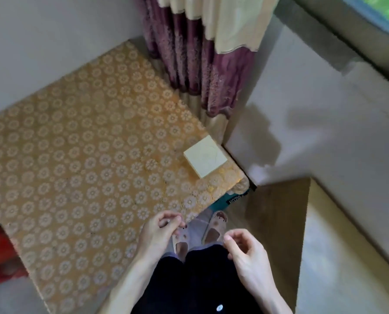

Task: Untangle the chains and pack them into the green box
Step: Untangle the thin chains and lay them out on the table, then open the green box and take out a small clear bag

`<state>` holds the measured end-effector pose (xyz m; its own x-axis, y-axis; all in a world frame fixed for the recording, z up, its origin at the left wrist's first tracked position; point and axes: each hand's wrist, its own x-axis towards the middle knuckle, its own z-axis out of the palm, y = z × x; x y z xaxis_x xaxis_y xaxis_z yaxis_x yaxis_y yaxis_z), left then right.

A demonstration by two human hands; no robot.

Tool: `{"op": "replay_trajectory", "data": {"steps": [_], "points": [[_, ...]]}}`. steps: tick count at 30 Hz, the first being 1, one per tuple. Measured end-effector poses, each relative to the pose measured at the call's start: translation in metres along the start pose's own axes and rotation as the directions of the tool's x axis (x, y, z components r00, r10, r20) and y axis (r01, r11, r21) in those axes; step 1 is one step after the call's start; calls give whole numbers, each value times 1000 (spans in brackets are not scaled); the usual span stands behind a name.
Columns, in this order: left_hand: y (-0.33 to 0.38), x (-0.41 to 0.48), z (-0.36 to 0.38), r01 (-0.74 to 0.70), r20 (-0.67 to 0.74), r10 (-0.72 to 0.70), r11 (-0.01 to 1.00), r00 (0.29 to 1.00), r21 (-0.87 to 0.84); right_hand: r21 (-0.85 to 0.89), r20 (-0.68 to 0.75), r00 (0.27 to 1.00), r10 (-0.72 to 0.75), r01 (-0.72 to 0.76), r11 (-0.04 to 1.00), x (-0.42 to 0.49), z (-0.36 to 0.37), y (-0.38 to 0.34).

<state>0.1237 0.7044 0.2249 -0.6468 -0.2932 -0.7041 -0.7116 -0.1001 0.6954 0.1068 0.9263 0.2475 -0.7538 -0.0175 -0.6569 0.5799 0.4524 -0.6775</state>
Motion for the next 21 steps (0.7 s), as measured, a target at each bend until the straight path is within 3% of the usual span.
{"op": "replay_trajectory", "data": {"steps": [6,12,15,21], "points": [[-14,33,9,104,-170,-134,979,976,-175,-133,278,960,33,4,991,86,1,-35],[-27,53,18,117,-271,-187,959,944,-257,-220,315,949,-21,95,971,136,26,-47],[-37,68,22,137,-308,-190,973,932,-185,-246,299,954,-20,98,964,155,37,-38],[-60,104,18,123,-271,-76,980,960,158,-267,275,961,-35,112,957,182,62,-17]]}}
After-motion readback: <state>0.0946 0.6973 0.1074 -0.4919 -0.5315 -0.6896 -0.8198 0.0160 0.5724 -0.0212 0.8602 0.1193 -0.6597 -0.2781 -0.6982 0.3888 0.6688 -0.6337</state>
